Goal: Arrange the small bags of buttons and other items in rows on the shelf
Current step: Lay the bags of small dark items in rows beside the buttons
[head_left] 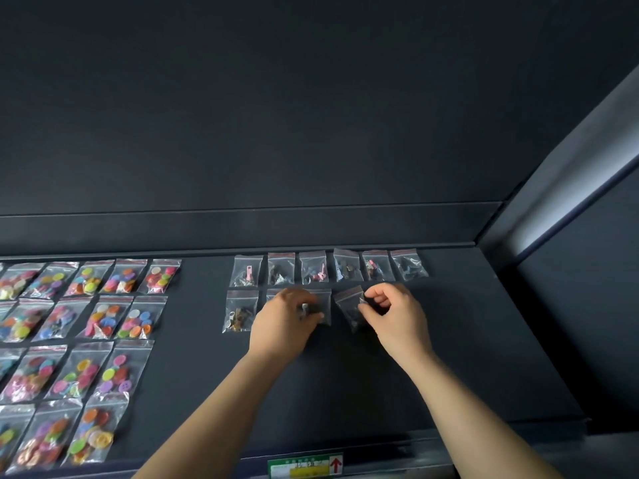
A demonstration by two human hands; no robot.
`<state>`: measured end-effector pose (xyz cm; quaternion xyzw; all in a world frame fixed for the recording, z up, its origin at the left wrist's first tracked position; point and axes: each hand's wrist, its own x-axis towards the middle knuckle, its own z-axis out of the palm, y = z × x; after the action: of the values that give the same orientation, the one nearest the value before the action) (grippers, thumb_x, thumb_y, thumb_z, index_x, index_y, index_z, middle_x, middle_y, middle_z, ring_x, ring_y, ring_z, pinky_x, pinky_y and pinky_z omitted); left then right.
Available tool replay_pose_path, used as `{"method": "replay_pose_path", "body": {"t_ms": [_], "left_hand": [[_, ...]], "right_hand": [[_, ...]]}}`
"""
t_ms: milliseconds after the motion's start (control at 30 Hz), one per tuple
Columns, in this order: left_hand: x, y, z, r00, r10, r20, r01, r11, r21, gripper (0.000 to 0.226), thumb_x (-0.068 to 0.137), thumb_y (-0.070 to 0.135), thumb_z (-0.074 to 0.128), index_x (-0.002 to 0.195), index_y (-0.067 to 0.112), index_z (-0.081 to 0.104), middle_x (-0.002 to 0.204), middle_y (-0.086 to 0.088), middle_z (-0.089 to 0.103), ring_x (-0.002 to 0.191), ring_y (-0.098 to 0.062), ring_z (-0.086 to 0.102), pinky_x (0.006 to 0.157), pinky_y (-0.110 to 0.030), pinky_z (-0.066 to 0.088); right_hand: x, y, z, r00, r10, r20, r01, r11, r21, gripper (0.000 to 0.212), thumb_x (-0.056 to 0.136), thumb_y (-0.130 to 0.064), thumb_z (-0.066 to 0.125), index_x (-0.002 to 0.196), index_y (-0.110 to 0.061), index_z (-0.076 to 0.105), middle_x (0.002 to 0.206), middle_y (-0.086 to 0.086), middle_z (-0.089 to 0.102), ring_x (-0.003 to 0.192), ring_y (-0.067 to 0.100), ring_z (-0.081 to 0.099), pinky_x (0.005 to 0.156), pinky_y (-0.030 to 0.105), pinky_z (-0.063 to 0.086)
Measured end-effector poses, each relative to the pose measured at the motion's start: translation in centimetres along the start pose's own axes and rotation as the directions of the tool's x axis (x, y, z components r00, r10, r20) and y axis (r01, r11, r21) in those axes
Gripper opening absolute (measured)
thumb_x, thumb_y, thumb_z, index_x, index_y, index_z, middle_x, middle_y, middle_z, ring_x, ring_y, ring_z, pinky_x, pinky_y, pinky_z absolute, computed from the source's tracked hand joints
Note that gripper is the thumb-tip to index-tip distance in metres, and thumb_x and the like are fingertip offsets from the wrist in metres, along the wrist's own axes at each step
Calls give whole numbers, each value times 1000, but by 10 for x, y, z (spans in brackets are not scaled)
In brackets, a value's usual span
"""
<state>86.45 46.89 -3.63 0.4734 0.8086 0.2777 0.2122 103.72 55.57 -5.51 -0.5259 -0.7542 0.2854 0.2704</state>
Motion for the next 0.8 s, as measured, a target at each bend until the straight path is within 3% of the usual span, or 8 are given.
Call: {"method": "replay_pose_path", "body": {"t_ms": [167,267,500,800], "left_hand": [[1,1,3,999,46,-21,-45,998,50,24,81,31,70,106,30,69,118,11,62,103,-14,61,83,-27,49],[1,1,4,999,46,-19,-45,998,52,25,82,30,70,107,30,69,120,12,61,104,-14,60,83,-27,49],[1,2,3,998,53,-25,-52,997,52,24,84,30,69,108,29,69,121,12,61,104,-13,60,83,-26,49],[-2,5,-1,999,15,-38,-16,1000,-27,27,82,29,69,109,26,68,117,9,63,103,-14,61,83,-25,46]], "right_hand": [[-5,13,-5,957,-252,145,265,962,-72,34,82,-25,73,116,-25,68,116,-9,49,95,4,49,78,11,38],[-6,18,-1,926,-311,215,344,928,-141,37,84,-29,71,119,-22,68,124,-7,51,93,3,42,81,15,36],[1,17,7,954,-255,155,280,944,-174,39,84,-32,71,120,-19,67,121,-2,55,106,17,53,89,22,41],[2,17,13,968,-243,68,250,958,-140,39,76,-37,77,110,-20,73,104,-1,57,92,20,59,81,36,52]]}}
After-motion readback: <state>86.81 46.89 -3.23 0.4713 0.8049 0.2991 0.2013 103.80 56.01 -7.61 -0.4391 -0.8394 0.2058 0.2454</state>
